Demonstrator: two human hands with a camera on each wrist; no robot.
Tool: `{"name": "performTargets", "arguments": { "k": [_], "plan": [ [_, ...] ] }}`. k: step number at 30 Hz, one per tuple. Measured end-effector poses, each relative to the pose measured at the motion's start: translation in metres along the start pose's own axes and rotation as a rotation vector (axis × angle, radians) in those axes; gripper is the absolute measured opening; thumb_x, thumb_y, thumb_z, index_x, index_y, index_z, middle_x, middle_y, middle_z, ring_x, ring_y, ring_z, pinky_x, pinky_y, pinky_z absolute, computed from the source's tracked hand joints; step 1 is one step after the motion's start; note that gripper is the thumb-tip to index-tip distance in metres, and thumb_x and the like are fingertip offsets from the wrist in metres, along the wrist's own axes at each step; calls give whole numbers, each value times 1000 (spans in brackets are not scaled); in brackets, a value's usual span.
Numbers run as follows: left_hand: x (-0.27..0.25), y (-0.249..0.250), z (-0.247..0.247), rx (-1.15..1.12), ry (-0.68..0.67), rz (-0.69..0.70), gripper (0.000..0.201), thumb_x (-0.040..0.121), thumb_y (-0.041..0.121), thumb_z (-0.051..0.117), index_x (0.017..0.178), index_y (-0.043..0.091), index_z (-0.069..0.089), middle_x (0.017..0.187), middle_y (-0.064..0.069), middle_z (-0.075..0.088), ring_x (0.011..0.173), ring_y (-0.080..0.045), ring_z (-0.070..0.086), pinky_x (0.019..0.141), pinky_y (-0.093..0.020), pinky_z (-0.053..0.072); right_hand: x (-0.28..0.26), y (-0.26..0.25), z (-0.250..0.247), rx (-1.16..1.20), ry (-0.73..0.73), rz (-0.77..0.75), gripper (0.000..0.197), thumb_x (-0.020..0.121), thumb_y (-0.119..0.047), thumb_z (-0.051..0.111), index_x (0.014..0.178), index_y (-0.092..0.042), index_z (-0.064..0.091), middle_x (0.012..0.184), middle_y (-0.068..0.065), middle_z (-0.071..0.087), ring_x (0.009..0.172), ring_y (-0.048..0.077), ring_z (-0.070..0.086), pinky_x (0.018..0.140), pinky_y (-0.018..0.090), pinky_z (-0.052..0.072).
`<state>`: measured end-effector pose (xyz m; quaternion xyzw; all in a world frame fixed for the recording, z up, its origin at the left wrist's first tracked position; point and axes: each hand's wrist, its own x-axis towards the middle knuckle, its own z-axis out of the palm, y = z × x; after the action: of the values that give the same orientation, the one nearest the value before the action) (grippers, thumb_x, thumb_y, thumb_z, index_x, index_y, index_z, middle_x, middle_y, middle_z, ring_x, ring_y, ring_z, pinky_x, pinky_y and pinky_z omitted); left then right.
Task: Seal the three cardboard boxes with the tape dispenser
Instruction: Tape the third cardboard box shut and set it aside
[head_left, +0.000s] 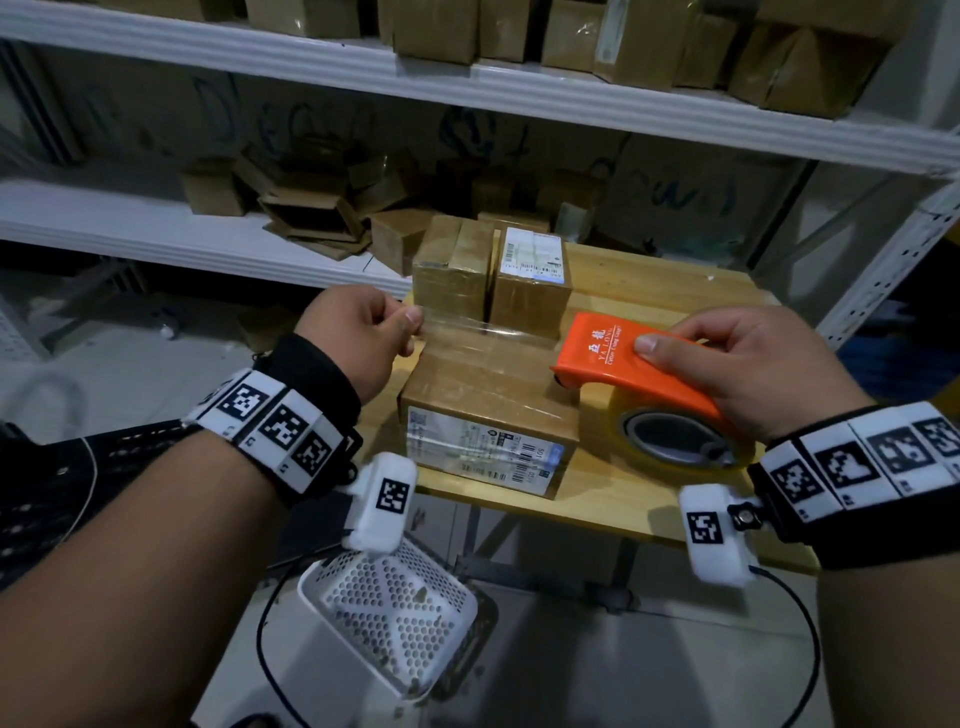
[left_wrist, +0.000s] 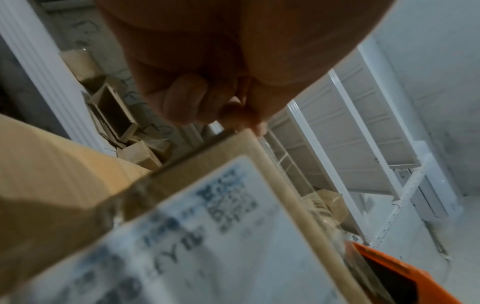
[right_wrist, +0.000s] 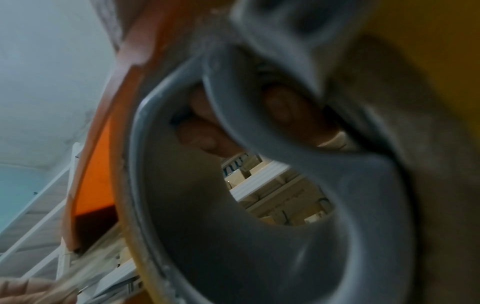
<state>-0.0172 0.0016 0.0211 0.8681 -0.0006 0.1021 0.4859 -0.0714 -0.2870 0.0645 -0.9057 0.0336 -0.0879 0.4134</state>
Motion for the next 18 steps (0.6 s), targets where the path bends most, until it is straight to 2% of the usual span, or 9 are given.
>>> {"name": "performTargets", "arguments": {
  "k": [1,3,6,11,15,18],
  "plan": [
    [1,0,1,8,-9,-6,34,102,32,57,83,8,72,81,-16,70,63,-21,55,66,-37,46,1,1,2,4,-2,21,30,80,-52,78,81,-22,78,70,-4,76,57,7,72,49,21,50],
    [1,-3,2,39,-31,-19,33,102,30,56,85,8,72,79,-7,70,65,-15,56,69,-32,46,3,4,6,8,-12,58,31,80,-53,79,81,-21,78,70,-3,76,57,11,73,52,25,51],
    [-1,-6,7,117,-37,-30,30,101,30,57,85,10,72,80,-2,70,73,-13,60,65,-29,43,5,6,11,-20,-34,76,31,81,-53,79,80,-22,77,72,-1,76,57,11,73,52,25,52],
    [-1,-6,8,131,-47,-66,29,101,31,58,82,14,71,81,-2,70,76,-15,62,75,-35,50,8,7,13,-44,-62,107,34,82,-55,77,82,-21,77,73,-4,75,54,6,71,46,19,47],
    [-3,-6,9,148,-50,-87,30,101,31,58,78,15,69,80,-4,70,72,-16,62,74,-36,51,7,7,14,-47,-67,118,34,81,-57,77,83,-23,76,76,-2,76,57,13,74,52,26,52],
    [-4,-6,9,125,-66,-122,30,101,33,58,81,14,71,81,-5,72,76,-20,67,78,-40,56,8,7,16,-45,-70,132,35,81,-57,77,84,-22,76,77,-3,76,57,12,73,50,25,52]
  ]
}}
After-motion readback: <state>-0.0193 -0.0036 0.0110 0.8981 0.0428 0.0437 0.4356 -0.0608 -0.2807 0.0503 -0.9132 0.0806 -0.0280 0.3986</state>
